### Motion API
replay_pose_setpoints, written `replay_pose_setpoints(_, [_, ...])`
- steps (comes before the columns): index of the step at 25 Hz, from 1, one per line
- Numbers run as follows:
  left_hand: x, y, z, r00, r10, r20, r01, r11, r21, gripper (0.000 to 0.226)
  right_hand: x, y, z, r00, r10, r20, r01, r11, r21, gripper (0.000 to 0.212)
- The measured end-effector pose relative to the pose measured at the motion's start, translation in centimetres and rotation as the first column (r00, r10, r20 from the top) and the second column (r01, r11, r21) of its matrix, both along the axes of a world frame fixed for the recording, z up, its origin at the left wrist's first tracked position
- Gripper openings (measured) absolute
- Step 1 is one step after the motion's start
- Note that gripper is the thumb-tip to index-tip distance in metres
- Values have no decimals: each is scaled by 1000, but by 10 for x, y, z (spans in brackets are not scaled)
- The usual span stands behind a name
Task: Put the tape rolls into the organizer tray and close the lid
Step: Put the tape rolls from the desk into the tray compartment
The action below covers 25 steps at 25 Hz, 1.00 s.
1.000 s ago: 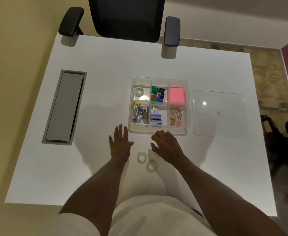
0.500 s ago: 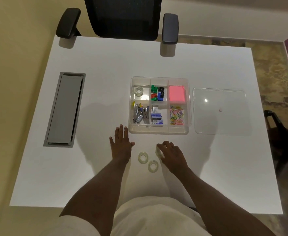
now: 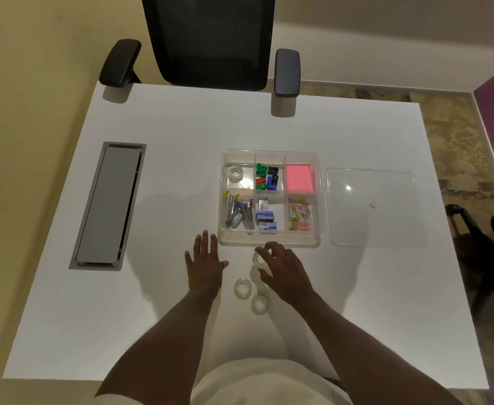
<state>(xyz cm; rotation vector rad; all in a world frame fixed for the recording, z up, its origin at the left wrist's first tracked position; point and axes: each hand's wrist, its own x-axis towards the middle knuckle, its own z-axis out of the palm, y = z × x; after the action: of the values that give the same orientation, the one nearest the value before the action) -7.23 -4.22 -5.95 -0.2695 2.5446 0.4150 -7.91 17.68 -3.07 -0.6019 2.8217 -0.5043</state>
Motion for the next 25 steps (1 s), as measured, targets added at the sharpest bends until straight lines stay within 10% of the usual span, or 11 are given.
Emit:
replay_pose_setpoints(8, [0, -4, -6, 999, -31, -8, 31, 999, -29, 84, -118, -33, 34, 985, -170, 10, 170, 973, -158, 63])
replay_pose_setpoints(25, [-3, -3, -18, 999, -46, 22, 48, 995, -93, 85, -250, -106, 8, 997, -19, -77, 51, 898, 437, 31])
